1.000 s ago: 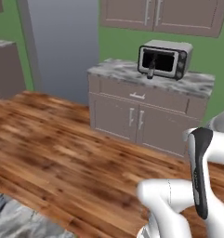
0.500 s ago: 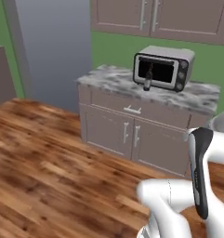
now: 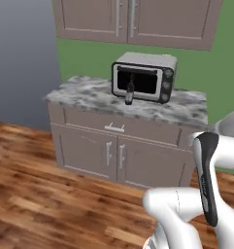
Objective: There is a wine glass and glass cup on the dining counter. Place the wine bottle next to the wine glass and the juice bottle next to the glass cup.
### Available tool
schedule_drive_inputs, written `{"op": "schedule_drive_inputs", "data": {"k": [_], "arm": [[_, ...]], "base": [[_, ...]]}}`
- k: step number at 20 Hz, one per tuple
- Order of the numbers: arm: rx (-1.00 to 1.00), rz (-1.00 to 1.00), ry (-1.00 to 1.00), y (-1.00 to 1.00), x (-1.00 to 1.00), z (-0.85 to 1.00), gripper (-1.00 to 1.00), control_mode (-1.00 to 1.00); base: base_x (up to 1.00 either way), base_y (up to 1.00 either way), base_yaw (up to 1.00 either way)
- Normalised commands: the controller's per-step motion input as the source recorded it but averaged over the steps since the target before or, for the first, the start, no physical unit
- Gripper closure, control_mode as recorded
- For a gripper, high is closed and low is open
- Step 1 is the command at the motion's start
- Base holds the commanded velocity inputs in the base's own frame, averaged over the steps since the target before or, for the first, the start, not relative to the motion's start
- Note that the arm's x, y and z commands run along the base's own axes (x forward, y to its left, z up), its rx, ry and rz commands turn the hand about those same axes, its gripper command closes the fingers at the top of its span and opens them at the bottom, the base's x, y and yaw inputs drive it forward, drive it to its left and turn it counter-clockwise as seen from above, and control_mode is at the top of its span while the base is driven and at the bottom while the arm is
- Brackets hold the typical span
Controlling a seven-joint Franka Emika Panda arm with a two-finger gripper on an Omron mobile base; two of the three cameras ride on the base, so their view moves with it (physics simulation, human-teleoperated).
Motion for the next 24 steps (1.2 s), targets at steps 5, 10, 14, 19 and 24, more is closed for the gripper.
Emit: {"op": "schedule_drive_inputs", "data": {"k": [5,10,14,19,24], "arm": [[0.0,0.0,0.0,0.0,0.0,0.0,-1.0,1.0],[0.0,0.0,0.0,0.0,0.0,0.0,-1.0,1.0],[0.0,0.0,0.0,0.0,0.0,0.0,-1.0,1.0],[0.0,0.0,0.0,0.0,0.0,0.0,-1.0,1.0],[0.0,0.0,0.0,0.0,0.0,0.0,-1.0,1.0]], "base": [[0.51,0.35,-0.57],[0.59,0.39,-0.5],[0.72,0.42,-0.35],[0.72,0.51,-0.2],[0.67,0.57,-0.16]]}}
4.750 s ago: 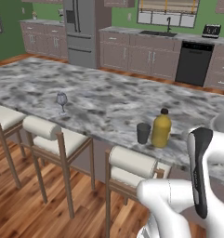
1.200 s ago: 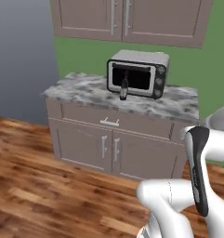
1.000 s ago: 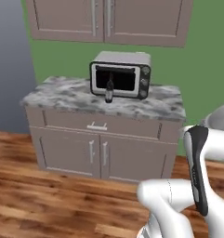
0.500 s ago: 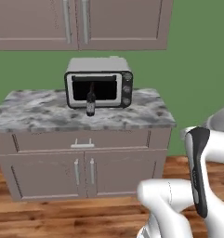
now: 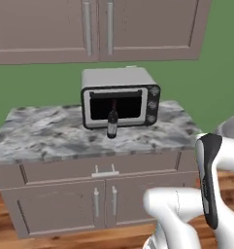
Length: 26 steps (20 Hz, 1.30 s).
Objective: There is a wine glass and glass cup on the dining counter. Place the wine bottle next to the wine glass and the juice bottle next to the glass cup.
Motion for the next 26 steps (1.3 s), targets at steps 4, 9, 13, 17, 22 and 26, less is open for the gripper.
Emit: {"op": "schedule_drive_inputs", "data": {"k": [4,9,13,17,22,26], "arm": [[0.0,0.0,0.0,0.0,0.0,0.0,-1.0,1.0],[0.0,0.0,0.0,0.0,0.0,0.0,-1.0,1.0],[0.0,0.0,0.0,0.0,0.0,0.0,-1.0,1.0],[0.0,0.0,0.0,0.0,0.0,0.0,-1.0,1.0],[0.0,0.0,0.0,0.0,0.0,0.0,-1.0,1.0],[0.0,0.0,0.0,0.0,0.0,0.0,-1.0,1.0]], "base": [[0.3,0.66,-0.19],[0.34,0.66,-0.27],[0.38,0.64,-0.25],[0.53,0.51,-0.23],[0.2,0.41,-0.07],[-0.05,0.25,0.0]]}}
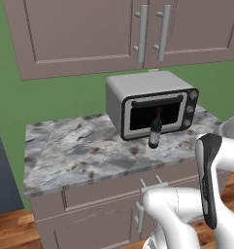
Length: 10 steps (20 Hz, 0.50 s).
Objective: There is a wine glass and glass cup on the dining counter. Place the wine bottle next to the wine glass and the juice bottle next to the glass cup.
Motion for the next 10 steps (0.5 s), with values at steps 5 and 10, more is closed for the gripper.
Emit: {"op": "schedule_drive_inputs", "data": {"k": [5,10], "arm": [[0.0,0.0,0.0,0.0,0.0,0.0,-1.0,1.0],[0.0,0.0,0.0,0.0,0.0,0.0,-1.0,1.0]], "base": [[0.0,0.14,0.0],[0.09,0.17,0.06]]}}
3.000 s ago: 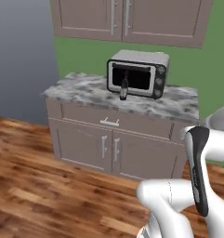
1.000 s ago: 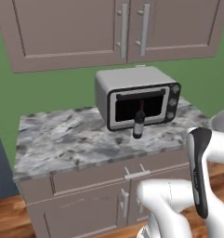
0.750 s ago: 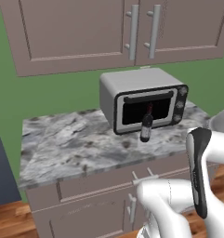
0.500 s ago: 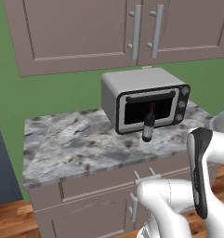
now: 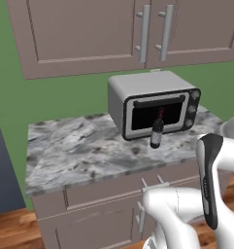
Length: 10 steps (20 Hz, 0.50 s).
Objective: There is a wine glass and glass cup on the dining counter. Place the wine bottle next to the wine glass and the juice bottle next to the glass cup.
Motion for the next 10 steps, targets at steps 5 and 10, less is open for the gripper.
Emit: {"op": "schedule_drive_inputs", "data": {"k": [5,10], "arm": [[0.0,0.0,0.0,0.0,0.0,0.0,-1.0,1.0],[0.0,0.0,0.0,0.0,0.0,0.0,-1.0,1.0]], "base": [[0.15,0.12,0.17],[0.31,0.04,0.16]]}}
